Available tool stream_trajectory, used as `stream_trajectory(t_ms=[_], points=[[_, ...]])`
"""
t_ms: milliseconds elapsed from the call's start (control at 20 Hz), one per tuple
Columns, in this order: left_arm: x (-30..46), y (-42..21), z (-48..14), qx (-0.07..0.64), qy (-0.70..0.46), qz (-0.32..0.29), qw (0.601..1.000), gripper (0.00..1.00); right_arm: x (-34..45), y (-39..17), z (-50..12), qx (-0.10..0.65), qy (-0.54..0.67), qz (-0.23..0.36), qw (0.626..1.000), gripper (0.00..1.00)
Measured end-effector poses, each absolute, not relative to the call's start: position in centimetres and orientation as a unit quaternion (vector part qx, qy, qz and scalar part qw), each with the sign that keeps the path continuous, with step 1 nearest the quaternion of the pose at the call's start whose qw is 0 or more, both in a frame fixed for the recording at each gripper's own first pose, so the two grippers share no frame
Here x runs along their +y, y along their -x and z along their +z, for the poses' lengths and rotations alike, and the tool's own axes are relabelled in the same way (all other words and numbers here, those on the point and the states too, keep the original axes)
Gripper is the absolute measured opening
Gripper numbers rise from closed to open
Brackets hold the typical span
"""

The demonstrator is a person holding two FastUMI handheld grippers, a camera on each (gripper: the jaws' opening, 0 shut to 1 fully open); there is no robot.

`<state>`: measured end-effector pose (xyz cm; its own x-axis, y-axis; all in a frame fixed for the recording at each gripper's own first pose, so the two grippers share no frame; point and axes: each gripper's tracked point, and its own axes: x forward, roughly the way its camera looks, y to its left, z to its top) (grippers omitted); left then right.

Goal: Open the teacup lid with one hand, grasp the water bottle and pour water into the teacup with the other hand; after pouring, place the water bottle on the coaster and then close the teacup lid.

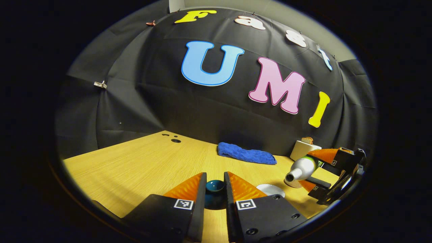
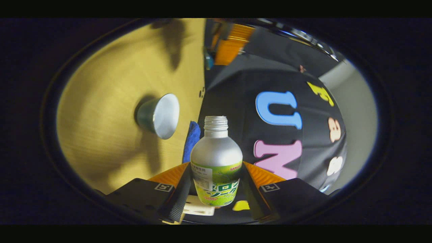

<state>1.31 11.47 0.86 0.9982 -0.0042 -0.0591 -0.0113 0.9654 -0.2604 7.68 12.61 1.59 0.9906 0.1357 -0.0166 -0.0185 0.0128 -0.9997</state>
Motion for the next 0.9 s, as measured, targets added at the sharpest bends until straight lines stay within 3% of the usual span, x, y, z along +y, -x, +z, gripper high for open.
stream_trajectory(t_ms=[250, 350, 400, 650, 900], points=[[10.8, -1.4, 0.9, 0.031, 0.121, 0.000, 0.992, 0.31, 11.5, -8.0, 0.2, 0.027, 0.457, 0.074, 0.886, 0.78], [10.2, -1.8, 0.6, 0.036, 0.120, -0.006, 0.992, 0.32, 11.0, -9.2, 0.6, 0.050, 0.249, 0.088, 0.963, 0.78], [10.1, -1.9, 0.4, 0.038, 0.116, -0.004, 0.993, 0.31, 10.1, -10.0, 1.4, 0.049, 0.162, 0.087, 0.982, 0.78], [9.7, -1.8, 1.2, 0.027, 0.112, -0.002, 0.993, 0.31, 3.6, -12.2, 1.9, 0.044, 0.012, 0.062, 0.997, 0.78], [8.9, -2.3, 0.6, 0.037, 0.106, -0.005, 0.994, 0.32, -2.7, -13.8, 1.6, 0.032, -0.036, 0.012, 0.999, 0.78]])
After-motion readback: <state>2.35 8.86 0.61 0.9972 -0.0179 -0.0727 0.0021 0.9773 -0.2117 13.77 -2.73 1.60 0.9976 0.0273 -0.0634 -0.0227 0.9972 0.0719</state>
